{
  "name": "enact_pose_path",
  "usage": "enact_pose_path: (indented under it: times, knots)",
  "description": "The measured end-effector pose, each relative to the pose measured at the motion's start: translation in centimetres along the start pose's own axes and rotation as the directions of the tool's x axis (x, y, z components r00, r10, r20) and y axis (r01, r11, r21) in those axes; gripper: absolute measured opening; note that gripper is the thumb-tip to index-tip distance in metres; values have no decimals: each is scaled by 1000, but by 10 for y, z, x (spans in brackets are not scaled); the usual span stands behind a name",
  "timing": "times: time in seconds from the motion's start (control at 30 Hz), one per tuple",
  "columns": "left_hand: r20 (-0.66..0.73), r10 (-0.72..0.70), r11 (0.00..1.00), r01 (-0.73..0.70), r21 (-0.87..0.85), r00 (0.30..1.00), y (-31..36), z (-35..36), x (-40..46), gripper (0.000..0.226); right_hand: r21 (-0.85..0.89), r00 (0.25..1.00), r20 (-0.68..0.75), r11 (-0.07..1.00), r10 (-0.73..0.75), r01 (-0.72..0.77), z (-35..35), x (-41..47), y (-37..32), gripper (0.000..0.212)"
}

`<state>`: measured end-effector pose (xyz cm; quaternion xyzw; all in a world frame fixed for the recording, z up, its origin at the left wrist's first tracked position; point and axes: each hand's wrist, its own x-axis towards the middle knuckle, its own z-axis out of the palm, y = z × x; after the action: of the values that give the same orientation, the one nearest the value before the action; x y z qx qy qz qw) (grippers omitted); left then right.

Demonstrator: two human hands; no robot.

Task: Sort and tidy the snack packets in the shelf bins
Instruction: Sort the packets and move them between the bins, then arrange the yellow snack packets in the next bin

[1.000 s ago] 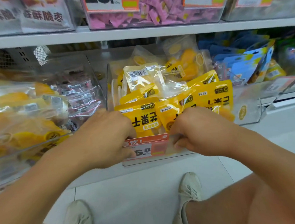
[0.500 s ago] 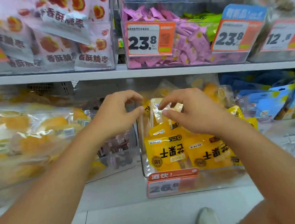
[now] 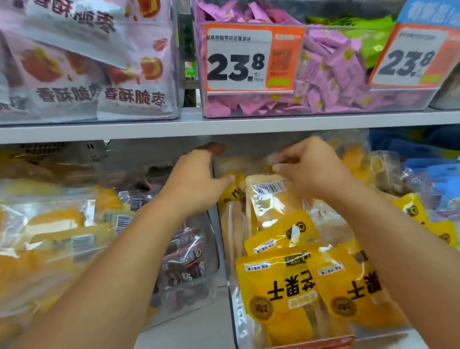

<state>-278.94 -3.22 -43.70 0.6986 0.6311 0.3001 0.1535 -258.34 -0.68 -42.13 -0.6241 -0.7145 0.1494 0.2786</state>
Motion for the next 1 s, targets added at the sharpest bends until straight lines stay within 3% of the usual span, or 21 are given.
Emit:
enact_pose_path:
  times: [0.07, 0.17, 0.27, 0.33, 0.43, 0.57, 0.67, 0.77, 0.87, 1.0]
  knots:
    - [17, 0, 1000, 0, 6, 1000, -3, 2, 3, 50, 7, 991, 27, 991, -132, 132, 3, -3, -11, 14]
    - [-8, 6, 1000, -6, -23, 1000, -8, 4, 7, 38, -197, 952, 28, 932, -306, 306, 17, -10, -32, 13]
    - [-52, -3, 999, 0, -48, 999, -10, 9, 10, 37, -244, 968, 65, 937, -243, 252, 28, 2, -39, 15]
    - [-88, 4, 998, -10, -67, 996, -10, 12, 10, 38, -299, 976, 170, 936, -139, 186, 31, 16, -42, 20]
    - [-115, 36, 997, -44, -68, 993, -11, 13, 10, 27, -95, 955, 271, 984, -119, 150, 40, 28, -35, 21]
    - [-146, 5, 999, 1, 40, 989, -9, 13, 16, 7, 181, 954, 260, 978, -148, 102, 29, 28, -26, 25]
    - [-187, -33, 994, 51, 92, 982, -6, 15, 20, 8, -32, 960, 199, 978, -197, 207, 8, 18, -30, 29]
    - [-231, -80, 991, 102, 85, 970, 0, 17, 21, 6, -245, 933, 278, 922, -229, 300, 5, -6, -22, 41]
    - [-222, -126, 986, 147, 84, 967, 3, 18, 21, 10, -262, 906, 387, 921, -173, 287, -11, -22, -11, 48]
    - [-253, -90, 992, 111, 67, 963, 5, 14, 11, 11, -325, 871, 478, 899, -111, 293, -44, -32, -5, 29]
